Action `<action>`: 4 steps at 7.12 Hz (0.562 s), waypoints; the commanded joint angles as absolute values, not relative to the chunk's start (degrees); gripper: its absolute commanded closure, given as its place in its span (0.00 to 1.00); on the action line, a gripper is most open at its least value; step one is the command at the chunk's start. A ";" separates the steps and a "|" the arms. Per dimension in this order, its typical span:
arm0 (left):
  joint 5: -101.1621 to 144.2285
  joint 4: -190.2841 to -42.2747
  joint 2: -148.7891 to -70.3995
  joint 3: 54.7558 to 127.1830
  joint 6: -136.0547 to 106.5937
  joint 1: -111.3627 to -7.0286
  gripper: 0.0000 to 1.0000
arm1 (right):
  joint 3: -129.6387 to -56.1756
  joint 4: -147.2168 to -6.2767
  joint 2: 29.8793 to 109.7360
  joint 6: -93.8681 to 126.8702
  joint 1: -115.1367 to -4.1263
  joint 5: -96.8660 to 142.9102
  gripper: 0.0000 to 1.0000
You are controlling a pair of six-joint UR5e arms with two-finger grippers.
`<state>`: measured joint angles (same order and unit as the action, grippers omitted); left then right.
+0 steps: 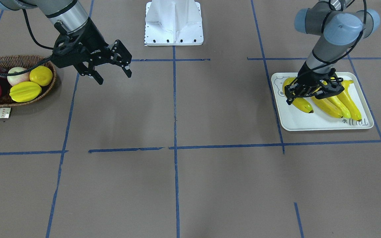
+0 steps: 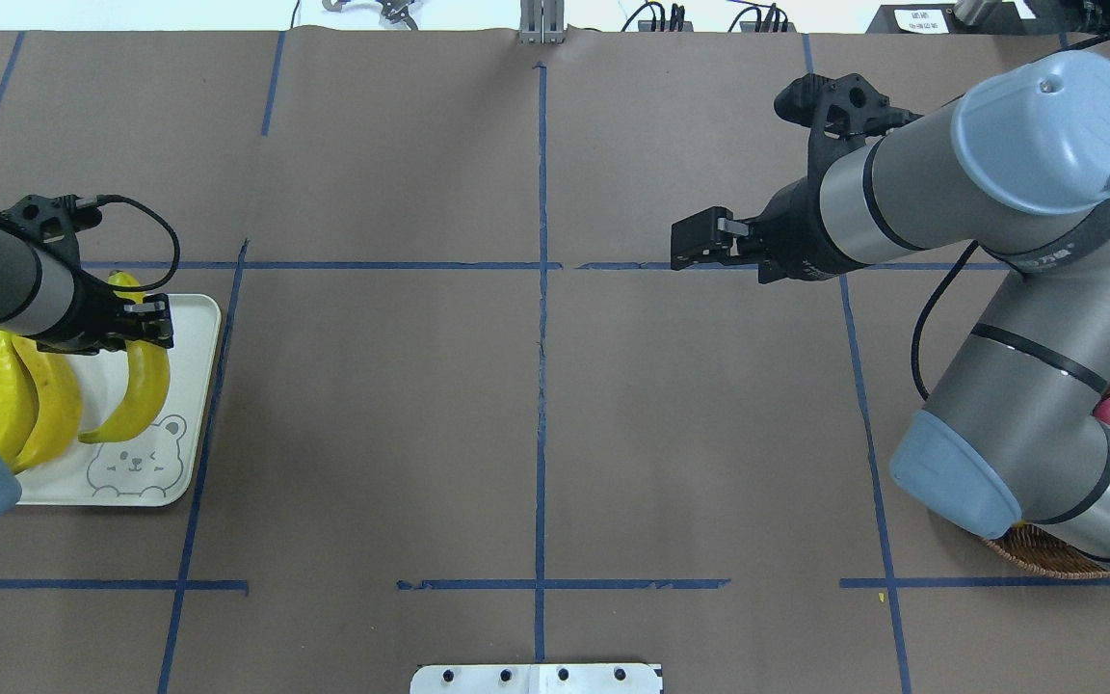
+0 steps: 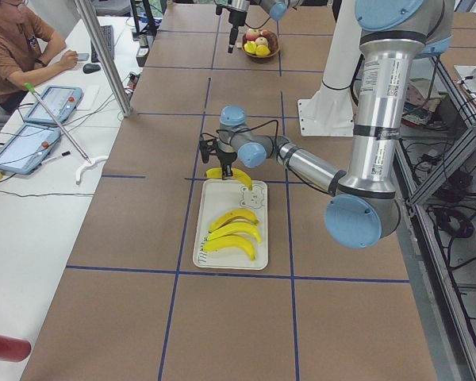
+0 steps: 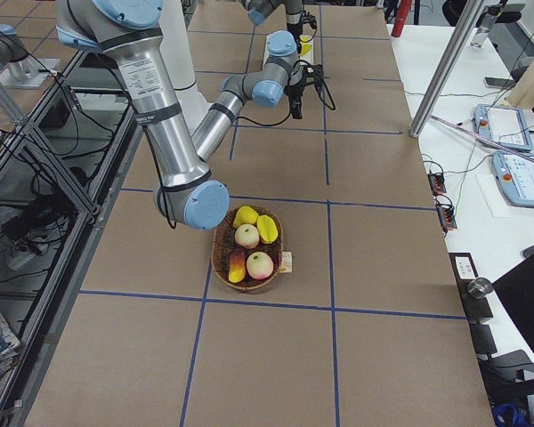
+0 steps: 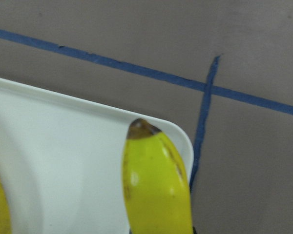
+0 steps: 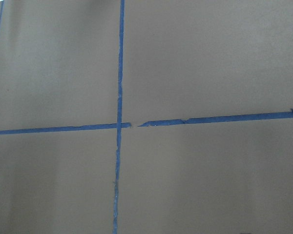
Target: Transfer all bananas from basket to plate
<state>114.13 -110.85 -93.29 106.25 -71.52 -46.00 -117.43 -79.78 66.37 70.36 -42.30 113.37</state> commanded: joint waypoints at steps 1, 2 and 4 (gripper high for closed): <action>113.99 -110.83 -91.41 104.77 -71.28 -45.79 0.96 | -117.33 -80.51 66.62 70.23 -42.63 113.11 0.00; 113.65 -110.92 -90.97 103.90 -71.37 -45.53 0.48 | -117.42 -81.46 66.53 70.22 -42.71 113.12 0.00; 113.73 -111.01 -90.79 105.11 -71.28 -45.70 0.00 | -117.51 -84.18 66.71 69.61 -44.90 113.03 0.00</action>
<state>113.67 -110.96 -91.00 104.45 -71.34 -45.65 -117.44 -82.15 66.62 70.05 -43.49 113.06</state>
